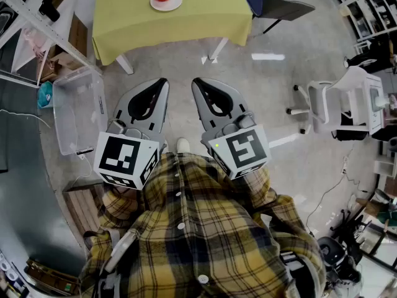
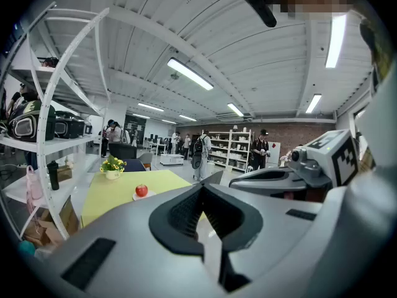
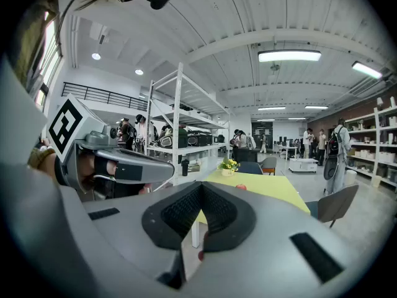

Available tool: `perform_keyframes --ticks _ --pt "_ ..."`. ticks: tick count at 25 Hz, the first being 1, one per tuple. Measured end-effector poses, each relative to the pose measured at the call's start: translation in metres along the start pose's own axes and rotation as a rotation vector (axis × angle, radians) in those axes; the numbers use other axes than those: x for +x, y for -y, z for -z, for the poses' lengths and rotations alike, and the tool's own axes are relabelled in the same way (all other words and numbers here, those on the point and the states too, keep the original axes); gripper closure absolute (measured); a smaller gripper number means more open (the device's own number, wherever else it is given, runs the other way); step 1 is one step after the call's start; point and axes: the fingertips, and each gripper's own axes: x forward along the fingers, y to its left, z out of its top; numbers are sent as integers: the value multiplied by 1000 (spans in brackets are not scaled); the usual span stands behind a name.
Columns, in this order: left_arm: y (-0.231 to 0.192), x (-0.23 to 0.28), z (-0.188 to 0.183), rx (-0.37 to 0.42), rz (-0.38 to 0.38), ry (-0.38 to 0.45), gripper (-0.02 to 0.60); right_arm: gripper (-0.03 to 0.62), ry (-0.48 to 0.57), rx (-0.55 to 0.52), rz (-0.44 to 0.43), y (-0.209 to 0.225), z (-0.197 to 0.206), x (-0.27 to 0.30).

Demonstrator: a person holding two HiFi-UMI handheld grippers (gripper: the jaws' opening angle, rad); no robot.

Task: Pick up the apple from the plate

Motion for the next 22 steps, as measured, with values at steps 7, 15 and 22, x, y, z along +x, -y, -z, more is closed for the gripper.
perform_keyframes --ticks 7,15,22 --pt "7 5 7 0 0 -17 577 597 0 21 39 13 4 -8" --pt "24 10 20 -8 -31 -28 577 597 -12 36 10 23 24 -24" --pt "15 17 27 -20 -53 -38 577 597 -16 51 -11 33 30 -17"
